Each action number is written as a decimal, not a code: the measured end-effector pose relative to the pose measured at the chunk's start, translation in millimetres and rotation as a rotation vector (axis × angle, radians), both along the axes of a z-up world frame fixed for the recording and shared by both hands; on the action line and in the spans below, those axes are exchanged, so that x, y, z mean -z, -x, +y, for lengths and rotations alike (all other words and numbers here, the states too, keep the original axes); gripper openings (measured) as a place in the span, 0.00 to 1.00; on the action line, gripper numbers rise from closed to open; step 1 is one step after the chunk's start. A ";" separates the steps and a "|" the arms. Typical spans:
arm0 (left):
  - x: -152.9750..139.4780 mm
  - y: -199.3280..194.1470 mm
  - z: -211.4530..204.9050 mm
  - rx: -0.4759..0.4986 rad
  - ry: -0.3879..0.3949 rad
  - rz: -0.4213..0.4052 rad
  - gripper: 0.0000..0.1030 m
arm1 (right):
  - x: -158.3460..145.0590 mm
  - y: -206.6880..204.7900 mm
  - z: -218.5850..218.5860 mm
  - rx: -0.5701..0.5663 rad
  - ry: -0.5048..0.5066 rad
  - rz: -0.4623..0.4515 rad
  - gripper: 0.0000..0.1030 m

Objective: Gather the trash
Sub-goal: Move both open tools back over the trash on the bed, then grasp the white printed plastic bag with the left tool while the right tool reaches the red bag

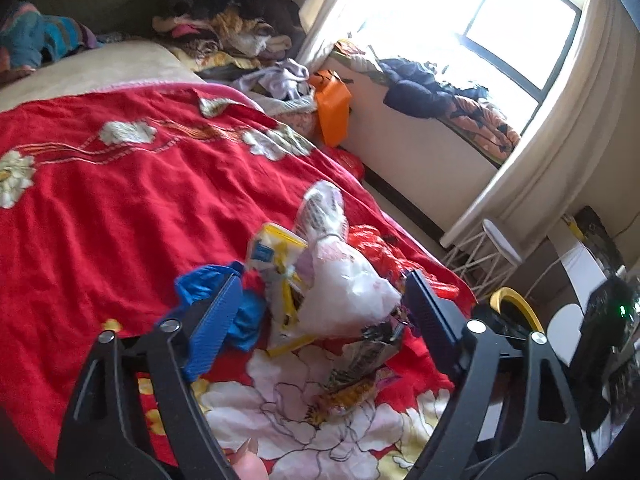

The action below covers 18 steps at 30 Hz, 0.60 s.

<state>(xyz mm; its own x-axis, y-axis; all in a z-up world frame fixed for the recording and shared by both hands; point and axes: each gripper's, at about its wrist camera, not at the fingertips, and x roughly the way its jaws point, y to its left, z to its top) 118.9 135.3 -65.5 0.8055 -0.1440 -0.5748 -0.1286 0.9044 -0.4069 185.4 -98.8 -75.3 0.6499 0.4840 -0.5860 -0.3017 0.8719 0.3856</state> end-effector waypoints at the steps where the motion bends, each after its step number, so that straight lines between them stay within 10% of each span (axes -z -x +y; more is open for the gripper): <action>1: 2.2 -3.0 -2.0 0.010 0.010 0.006 0.69 | 0.3 -4.5 -0.1 0.010 -0.006 0.004 0.65; 6: 13.7 -19.3 -3.9 0.022 0.057 0.037 0.65 | 5.2 -24.4 5.9 0.014 -0.023 0.034 0.64; 13: 29.4 -33.9 4.8 -0.003 0.146 0.096 0.49 | 22.2 -42.0 12.7 -0.019 -0.075 0.113 0.16; 18: 32.6 -37.0 1.0 0.024 0.181 0.111 0.30 | 16.6 -25.0 6.3 -0.059 -0.089 0.079 0.05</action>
<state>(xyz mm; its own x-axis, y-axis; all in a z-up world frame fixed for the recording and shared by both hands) 155.9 136.3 -98.1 0.7339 -0.2712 -0.6227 -0.1610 0.8212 -0.5474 210.4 -92.5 -92.0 0.5722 0.5728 -0.5869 -0.3175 0.8146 0.4855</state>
